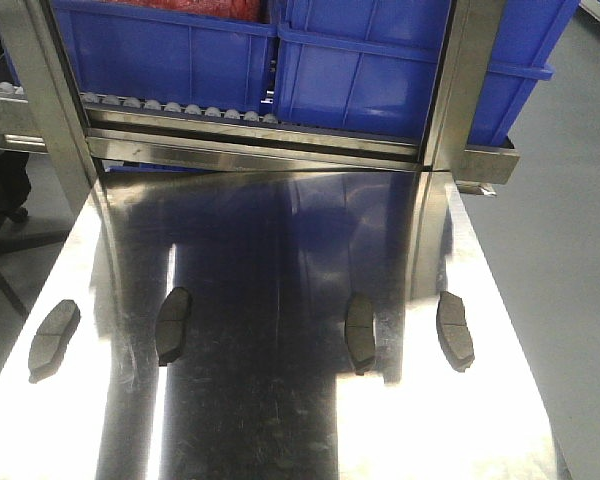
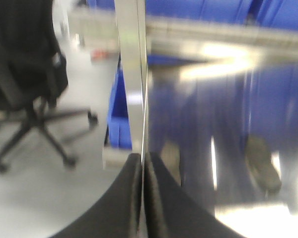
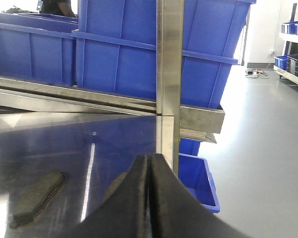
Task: Move and align brake pads A on conveyor
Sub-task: 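Move the left gripper down toward the brake pad nearest it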
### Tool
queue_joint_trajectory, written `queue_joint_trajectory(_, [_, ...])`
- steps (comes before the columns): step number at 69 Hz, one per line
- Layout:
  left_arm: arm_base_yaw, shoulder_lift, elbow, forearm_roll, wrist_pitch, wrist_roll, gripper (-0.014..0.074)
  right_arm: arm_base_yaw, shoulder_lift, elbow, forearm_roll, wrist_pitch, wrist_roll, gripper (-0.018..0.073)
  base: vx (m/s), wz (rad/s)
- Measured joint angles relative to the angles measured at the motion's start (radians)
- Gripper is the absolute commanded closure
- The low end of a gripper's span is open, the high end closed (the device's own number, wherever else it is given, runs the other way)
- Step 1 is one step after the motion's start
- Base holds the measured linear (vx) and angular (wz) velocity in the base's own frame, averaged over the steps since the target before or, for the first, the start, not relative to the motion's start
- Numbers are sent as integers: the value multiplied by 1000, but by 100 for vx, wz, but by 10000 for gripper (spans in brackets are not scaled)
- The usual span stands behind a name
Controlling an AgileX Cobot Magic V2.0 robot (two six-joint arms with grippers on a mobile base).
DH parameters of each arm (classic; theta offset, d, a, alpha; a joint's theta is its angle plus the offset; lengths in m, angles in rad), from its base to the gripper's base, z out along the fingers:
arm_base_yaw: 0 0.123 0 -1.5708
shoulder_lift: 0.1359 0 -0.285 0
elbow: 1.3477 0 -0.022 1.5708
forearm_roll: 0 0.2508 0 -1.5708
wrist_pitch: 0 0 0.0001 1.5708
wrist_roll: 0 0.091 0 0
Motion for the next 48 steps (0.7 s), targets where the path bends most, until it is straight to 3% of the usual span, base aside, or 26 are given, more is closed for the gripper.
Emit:
queue_joint_trajectory(16, [0, 51, -2, 0, 7, 0, 589, 0, 0, 0, 0, 0, 0, 569, 0, 0])
queue_joint_trajectory(26, [0, 80, -5, 0, 0, 0, 514, 0, 0, 0, 0, 0, 0, 569, 0, 0])
queue_joint_trajectory(48, [0, 159, -5, 0, -19, 24, 90, 0, 0, 0, 0, 0, 0, 569, 0, 0])
